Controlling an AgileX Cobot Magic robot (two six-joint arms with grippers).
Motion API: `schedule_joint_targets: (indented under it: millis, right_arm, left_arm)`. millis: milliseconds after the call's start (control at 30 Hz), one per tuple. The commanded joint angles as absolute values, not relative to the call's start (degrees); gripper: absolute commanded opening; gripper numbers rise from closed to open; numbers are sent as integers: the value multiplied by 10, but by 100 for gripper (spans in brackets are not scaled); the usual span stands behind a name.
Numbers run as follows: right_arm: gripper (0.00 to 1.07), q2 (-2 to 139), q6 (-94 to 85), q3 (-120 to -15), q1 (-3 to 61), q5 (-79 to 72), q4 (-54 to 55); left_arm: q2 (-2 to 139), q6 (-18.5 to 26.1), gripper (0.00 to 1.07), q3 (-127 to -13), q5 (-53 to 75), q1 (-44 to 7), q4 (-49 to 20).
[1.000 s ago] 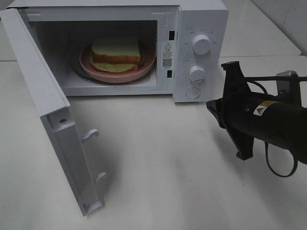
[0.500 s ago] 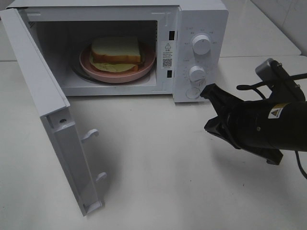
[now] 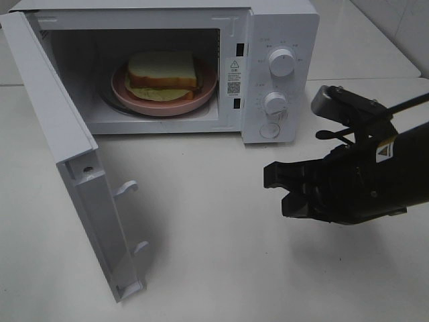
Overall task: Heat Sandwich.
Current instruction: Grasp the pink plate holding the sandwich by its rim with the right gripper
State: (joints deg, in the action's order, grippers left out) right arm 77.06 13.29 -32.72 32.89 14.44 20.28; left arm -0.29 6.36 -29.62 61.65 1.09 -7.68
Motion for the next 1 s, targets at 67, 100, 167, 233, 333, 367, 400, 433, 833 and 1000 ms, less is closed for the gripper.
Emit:
schedule_joint_targets:
  millis: [67,100,167,233,333,367,400,433,833,1000]
  right_arm:
    - [10,767,60,-364,329,229,159]
    - [11,767,0,-385,329,276,142]
    - [11,767,-66,-403,329,331,131]
    - [12,767,-89,-410,329,346,129]
    - [13,767,-195,-431,329,395,129]
    - [13,767,-268,-436,329,412,123]
    - [13,767,-268,-436,329,412,123]
    - [13,767,-308,-438,329,421,115]
    - [16,767,-743,-451,329,474,49]
    - [17,767,-751,-454,329,465,14]
  left_arm:
    - [-6,60,97,-296,614,13,-81]
    - [-6,60,97,-296,614,13,-81]
    - [-6,60,97,-296,614,13,-81]
    - [-6,60,97,-296,614,13,-81]
    - [-6,60,97,-296,614,13,-81]
    - [-6,60,97,-296,614,13,-81]
    - [-6,60,97,-296,614,13,-81]
    - [-6,60,97,-296,614,13,-81]
    - [-6,60,97,-296,614,13,-81]
    - [-6,60,97,-296,614,13,-81]
